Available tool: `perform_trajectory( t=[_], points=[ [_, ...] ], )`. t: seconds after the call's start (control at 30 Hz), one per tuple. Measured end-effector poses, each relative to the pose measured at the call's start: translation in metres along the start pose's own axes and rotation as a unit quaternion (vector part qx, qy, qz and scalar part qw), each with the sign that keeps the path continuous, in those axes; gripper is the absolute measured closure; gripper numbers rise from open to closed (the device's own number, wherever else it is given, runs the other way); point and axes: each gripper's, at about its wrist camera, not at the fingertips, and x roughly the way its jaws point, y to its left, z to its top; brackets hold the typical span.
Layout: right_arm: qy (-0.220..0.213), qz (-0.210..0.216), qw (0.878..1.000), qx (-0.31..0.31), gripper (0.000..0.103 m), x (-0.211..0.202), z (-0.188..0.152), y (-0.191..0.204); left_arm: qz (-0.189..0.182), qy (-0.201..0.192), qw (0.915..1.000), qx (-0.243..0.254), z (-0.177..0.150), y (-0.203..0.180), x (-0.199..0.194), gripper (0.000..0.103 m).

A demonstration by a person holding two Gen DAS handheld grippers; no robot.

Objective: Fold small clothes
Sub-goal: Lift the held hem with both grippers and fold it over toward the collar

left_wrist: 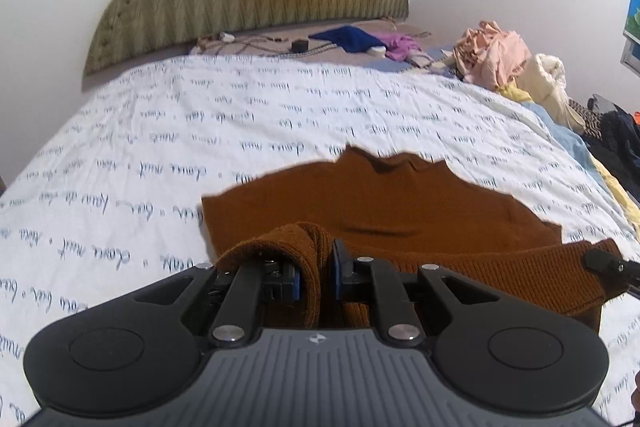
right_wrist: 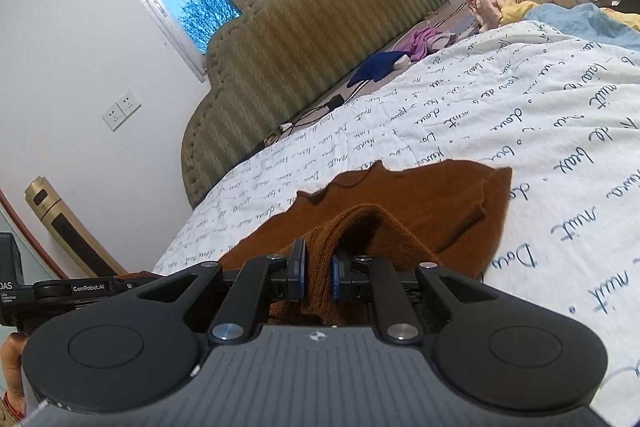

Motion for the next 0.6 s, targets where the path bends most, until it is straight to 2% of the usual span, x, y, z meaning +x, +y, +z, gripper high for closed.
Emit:
perform_trajectory(
  t=[0.27, 0.6],
  points=[
    [-0.001, -0.004, 1.000, 0.030, 0.086, 0.033, 0.013, -0.014, 0.032, -0.013, 0.9992, 0.020, 0.022, -0.002, 0.033, 0.089],
    [0.024, -0.025, 0.998, 0.055, 0.086, 0.078, 0.017, -0.033, 0.050, 0.029, 0.9980, 0.026, 0.024, 0.000, 0.094, 0.089]
  ],
)
